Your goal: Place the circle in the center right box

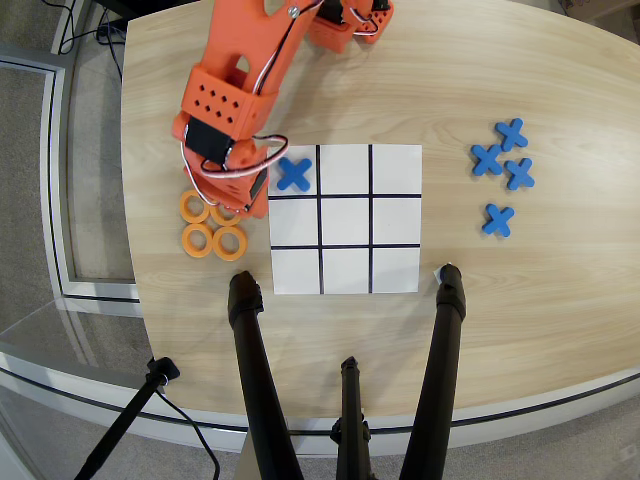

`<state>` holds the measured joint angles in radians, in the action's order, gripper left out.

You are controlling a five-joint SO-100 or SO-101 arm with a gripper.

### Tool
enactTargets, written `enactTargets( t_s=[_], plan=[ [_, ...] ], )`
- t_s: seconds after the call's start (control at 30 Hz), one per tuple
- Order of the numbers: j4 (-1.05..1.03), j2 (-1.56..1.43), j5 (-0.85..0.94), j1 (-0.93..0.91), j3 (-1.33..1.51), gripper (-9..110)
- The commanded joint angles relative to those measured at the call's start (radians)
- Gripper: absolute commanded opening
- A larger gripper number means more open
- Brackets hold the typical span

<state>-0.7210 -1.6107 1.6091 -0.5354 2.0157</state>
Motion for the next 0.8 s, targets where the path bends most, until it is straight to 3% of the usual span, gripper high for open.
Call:
enactTargets(
  t_s=[0.0,0.77],
  plan=[
    [0.020,0.038,0.005,-0.005,-0.061,21],
    [0.120,0.316,-0.067,-0.014,-0.164,20]
  ],
)
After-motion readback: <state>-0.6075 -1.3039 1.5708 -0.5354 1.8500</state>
